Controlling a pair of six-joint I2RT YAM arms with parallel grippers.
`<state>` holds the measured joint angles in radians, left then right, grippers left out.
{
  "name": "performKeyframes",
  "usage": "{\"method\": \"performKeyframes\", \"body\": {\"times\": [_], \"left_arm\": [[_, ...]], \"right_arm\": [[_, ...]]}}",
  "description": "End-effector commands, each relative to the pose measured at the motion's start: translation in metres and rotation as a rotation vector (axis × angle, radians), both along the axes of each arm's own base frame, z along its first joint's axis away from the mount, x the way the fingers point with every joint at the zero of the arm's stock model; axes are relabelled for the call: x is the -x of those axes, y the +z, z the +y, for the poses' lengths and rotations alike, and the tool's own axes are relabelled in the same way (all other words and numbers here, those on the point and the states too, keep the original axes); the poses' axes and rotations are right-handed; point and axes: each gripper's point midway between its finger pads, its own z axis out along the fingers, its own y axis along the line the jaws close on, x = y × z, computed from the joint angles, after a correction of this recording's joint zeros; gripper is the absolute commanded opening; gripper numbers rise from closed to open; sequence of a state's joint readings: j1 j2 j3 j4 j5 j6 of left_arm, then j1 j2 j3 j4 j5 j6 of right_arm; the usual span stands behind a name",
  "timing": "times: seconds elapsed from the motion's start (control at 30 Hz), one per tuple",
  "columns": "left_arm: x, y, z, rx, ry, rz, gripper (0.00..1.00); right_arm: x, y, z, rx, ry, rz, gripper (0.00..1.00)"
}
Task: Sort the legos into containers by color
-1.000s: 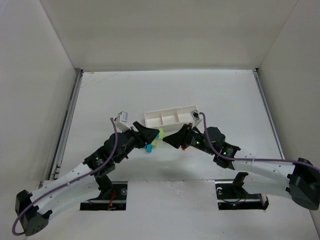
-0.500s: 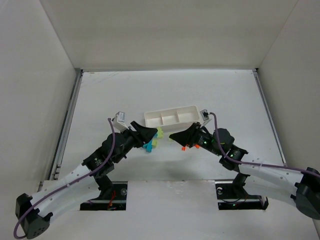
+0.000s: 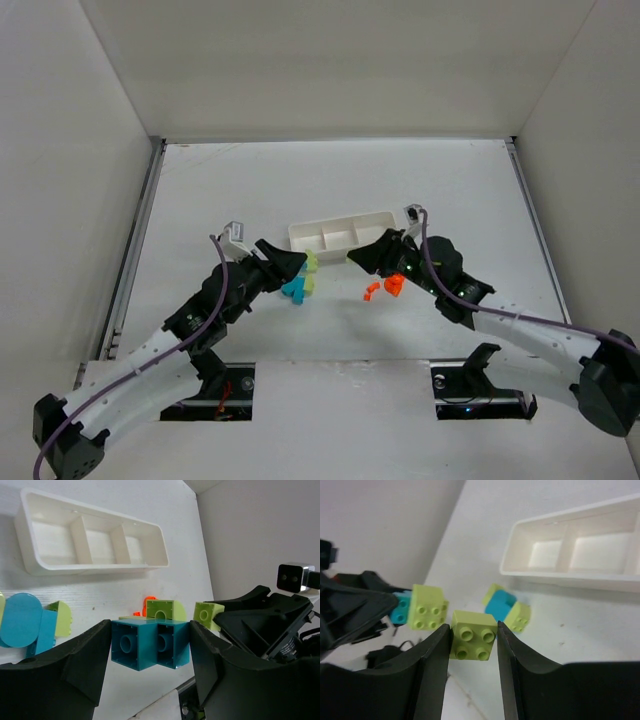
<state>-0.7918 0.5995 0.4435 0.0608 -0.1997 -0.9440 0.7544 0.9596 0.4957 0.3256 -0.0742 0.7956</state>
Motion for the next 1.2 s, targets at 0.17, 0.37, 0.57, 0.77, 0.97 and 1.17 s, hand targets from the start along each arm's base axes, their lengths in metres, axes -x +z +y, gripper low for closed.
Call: {"method": "performKeyframes", "body": {"times": [0.17,0.37,0.57,0.77,0.97,1.17], "left_arm": [[-0.034,0.019,0.013,-0.048,0.088,-0.060,0.40],[-0.052,0.028,0.016,-0.069,0.112,-0.098,0.40],[-0.056,0.049,0.010,-0.042,0.081,-0.152,0.40],[-0.058,0.054,0.014,-0.007,0.075,-0.162,0.41],[-0.061,0.047,0.015,0.017,0.075,-0.146,0.41],[-0.062,0.046,0.009,0.059,0.055,-0.141,0.41]], "right_arm": [[-0.074,-0.021,0.012,0.216,-0.123,-0.022,0.35],[-0.116,-0.037,0.013,0.296,-0.171,-0.009,0.35],[-0.142,-0.050,0.019,0.353,-0.180,0.006,0.36],[-0.149,-0.055,0.024,0.362,-0.180,0.025,0.38],[-0.149,-0.062,0.015,0.387,-0.214,0.027,0.52],[-0.142,-0.041,0.017,0.335,-0.197,-0.002,0.69]]}}
